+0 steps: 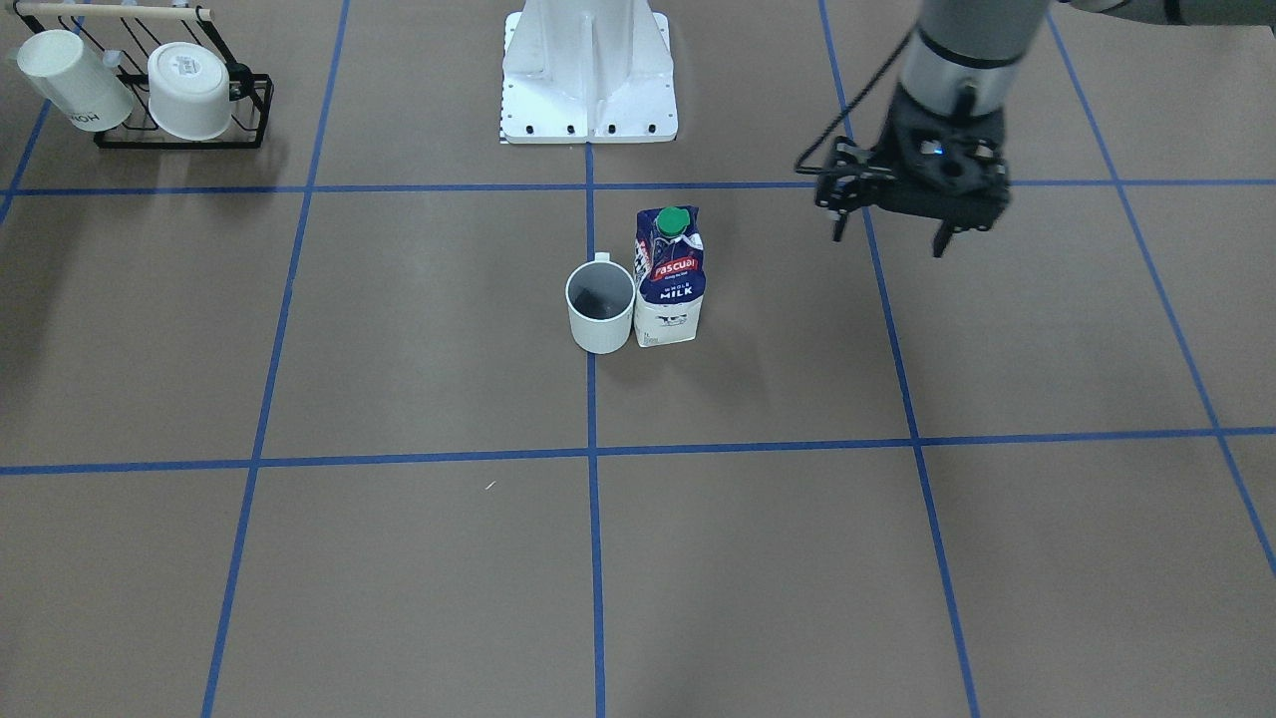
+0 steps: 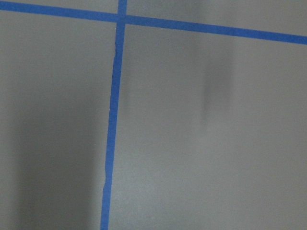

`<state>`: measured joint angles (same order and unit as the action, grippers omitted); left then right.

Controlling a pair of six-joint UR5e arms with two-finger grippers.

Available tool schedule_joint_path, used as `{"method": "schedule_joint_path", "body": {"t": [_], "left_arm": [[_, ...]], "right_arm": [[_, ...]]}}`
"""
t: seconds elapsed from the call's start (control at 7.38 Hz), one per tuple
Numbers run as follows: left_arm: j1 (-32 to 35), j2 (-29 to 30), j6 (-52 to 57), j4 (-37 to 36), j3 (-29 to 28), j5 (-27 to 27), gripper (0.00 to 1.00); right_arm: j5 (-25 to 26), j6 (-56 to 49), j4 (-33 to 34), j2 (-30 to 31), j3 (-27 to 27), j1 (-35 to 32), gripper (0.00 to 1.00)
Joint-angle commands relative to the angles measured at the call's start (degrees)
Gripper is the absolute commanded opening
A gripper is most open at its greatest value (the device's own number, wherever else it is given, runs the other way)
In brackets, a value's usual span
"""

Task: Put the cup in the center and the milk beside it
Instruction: 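Open the left gripper and withdraw it away from the carton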

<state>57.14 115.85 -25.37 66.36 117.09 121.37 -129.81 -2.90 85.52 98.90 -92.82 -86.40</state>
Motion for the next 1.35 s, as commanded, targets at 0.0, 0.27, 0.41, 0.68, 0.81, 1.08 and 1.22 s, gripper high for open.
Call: {"method": "schedule_joint_path", "body": {"t": [0.0, 0.27, 0.41, 0.68, 0.81, 1.08, 1.22], "left_arm": [[15.3, -9.1, 23.2, 0.1, -8.8, 10.6, 0.99], [26.7, -12.0, 42.3, 0.2, -21.9, 16.5, 0.99], [31.8, -13.9, 44.5, 2.0, -25.6, 16.1, 0.99], [35.8, -19.4, 44.5, 15.5, -32.5, 16.2, 0.99], [35.8, -23.2, 43.9, 21.2, -32.0, 16.1, 0.99], [35.8, -25.0, 43.8, 22.1, -31.9, 16.1, 0.99], [35.6, -24.8, 43.8, 22.1, -31.7, 16.1, 0.99]], "right_arm": [[0.0, 0.0, 0.0, 0.1, 0.0, 0.0, 1.0], [0.1, 0.0, -0.1, 0.0, -0.1, 0.0, 1.0], [0.2, 0.0, 0.0, 0.0, -0.1, 0.0, 1.0], [0.2, 0.1, 0.0, -0.2, -0.1, 0.0, 1.0], [0.2, 0.1, 0.0, -0.3, -0.1, 0.0, 1.0], [0.2, 0.1, 0.0, -0.4, -0.1, 0.0, 1.0], [0.2, 0.2, 0.0, -0.4, -0.1, 0.0, 1.0]]}}
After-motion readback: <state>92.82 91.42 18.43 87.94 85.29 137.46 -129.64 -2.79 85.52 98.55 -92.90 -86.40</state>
